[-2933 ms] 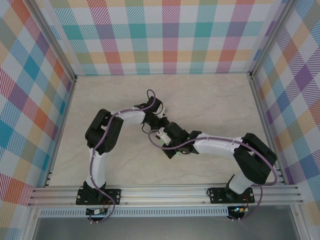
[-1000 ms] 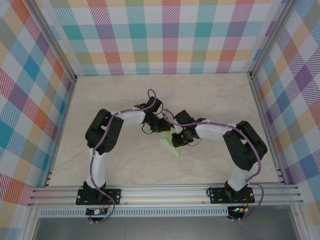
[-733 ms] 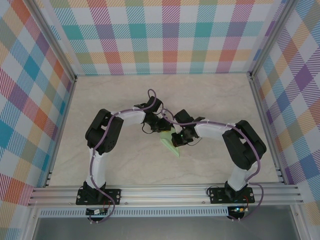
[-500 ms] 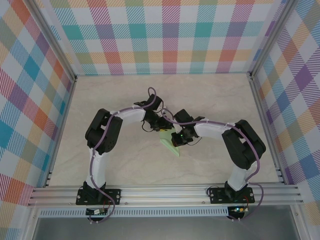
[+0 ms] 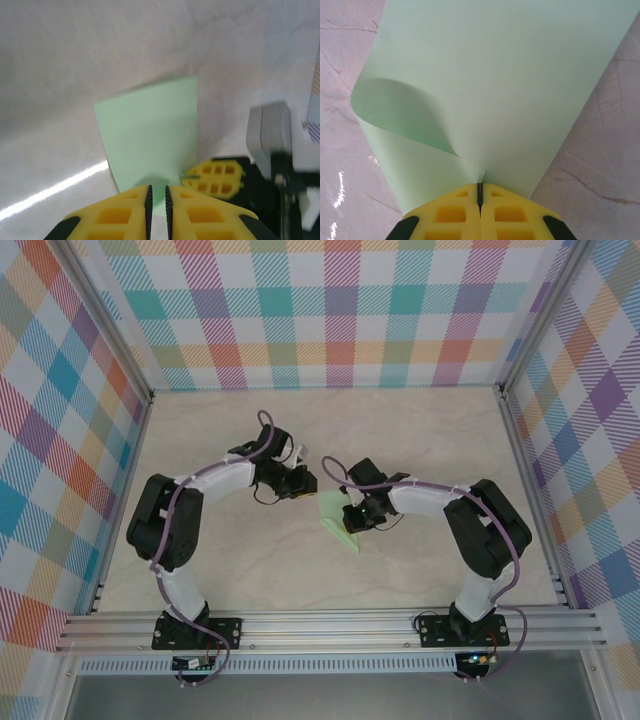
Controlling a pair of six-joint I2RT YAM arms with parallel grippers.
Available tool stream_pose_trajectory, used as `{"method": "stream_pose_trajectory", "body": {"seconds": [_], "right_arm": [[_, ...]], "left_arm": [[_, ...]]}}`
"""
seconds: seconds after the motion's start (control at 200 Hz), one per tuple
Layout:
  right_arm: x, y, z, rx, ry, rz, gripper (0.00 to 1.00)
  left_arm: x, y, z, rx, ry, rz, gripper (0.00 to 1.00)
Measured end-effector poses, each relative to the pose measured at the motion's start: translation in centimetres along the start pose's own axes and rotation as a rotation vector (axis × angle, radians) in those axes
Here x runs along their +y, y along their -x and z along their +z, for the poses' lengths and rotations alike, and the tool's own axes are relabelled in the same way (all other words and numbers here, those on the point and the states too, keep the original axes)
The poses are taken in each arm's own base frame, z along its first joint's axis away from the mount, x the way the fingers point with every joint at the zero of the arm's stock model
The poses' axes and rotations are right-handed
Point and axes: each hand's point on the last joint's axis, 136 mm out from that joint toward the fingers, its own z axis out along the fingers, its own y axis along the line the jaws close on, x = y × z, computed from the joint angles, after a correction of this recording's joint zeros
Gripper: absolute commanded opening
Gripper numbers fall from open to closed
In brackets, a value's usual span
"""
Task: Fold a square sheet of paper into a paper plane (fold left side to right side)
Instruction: Third fold the triangle at the center of the table.
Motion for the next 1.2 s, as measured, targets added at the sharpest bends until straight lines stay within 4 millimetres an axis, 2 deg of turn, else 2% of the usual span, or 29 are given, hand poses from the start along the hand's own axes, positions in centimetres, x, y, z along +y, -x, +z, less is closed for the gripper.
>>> {"method": "stream_pose_trajectory", "body": {"seconds": [0.18,0.295,0.44,0.54,0.78,1.2], "right_arm": [[0.1,0.0,0.0,0.005,0.004,-0.002,0.0],[0.1,0.0,0.1,0.013,0.004,0.0,0.0],[0.1,0.0,0.1,0.021,0.003,0.002,0.0],[0.1,0.0,0.1,0.023,0.002,0.003,0.0],[0.1,0.0,0.1,0.023,0.001,0.003,0.0],[0.1,0.0,0.1,0.024,0.0,0.003,0.0]], "left_arm": [[-0.8,-4.8,1.5,0.066,-0.079,-0.025,0.13],[-1.6,-6.7,2.6,0.1,-0.109,-0.027,0.13],[-3.2,-6.8,3.2,0.089,-0.151,-0.008,0.13],[-3.7,-6.8,3.9,0.088,-0.164,-0.001,0.13],[-1.9,-7.8,6.3,0.128,-0.117,-0.033,0.13],[-0.4,-7.9,6.7,0.12,-0.053,-0.047,0.12]]}}
